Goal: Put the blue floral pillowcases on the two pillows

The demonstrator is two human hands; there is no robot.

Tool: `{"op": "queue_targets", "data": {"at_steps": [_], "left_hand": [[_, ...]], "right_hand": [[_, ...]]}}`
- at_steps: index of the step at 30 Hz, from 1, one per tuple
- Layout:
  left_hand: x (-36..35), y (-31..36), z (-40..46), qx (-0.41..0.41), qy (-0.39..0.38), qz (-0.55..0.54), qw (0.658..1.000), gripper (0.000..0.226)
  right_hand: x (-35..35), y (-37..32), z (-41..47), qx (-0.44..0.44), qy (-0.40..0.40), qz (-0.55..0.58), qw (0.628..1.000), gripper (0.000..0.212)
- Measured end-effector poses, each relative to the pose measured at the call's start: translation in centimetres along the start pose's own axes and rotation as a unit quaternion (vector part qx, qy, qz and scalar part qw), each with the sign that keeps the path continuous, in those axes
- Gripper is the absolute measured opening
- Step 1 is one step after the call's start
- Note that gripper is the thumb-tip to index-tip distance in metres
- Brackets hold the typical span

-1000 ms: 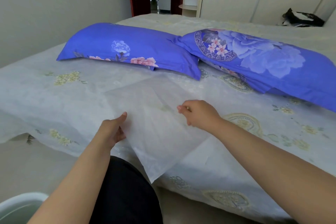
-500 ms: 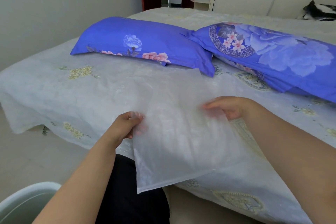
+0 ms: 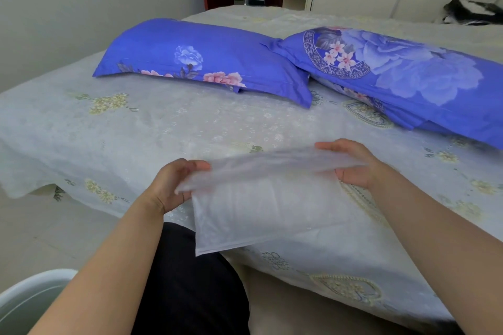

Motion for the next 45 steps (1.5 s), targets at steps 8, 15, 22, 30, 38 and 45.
{"op": "queue_targets", "data": {"at_steps": [8,15,22,30,38,45], "left_hand": [[0.7,-0.2,0.3,-0.058,-0.003,0.079,0.995,0.079],[2.1,-2.1,-2.4,0.128,-0.002,0.116,0.985,0.015],[5.2,-0.1,-4.4,0.006,0.100,0.136,0.986,0.011],[14.9,2.0,-13.6,-0.066,0.239,-0.012,0.969,0.026],[27.6,-0.3,-28.0,-0.106,0.457,-0.163,0.868,0.029],[31.7,-0.9,-32.9,-0.168,0.622,-0.084,0.761,0.035]], "right_hand": [[-0.8,0.9,-1.6,-0.023,-0.074,-0.184,0.980,0.022],[-2.9,0.2,-2.9,0.049,0.061,-0.326,0.942,0.013],[-6.0,2.4,-4.5,-0.043,-0.176,-0.350,0.919,0.037],[-18.1,1.5,-2.4,0.018,-0.136,-0.065,0.988,0.023],[-36.0,4.2,-5.4,0.011,-0.244,-0.252,0.936,0.033],[-45.8,10.5,-8.4,-0.044,-0.344,-0.351,0.870,0.032]]}}
Point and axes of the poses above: each hand's wrist, its own z-axis towards the middle knuckle, its own x-axis out of the back of the hand, y = z × x, the point moved 6 cm from there along z, towards the middle knuckle, and after that the axes turned 12 degrees about -z, right-handed, at the moved point
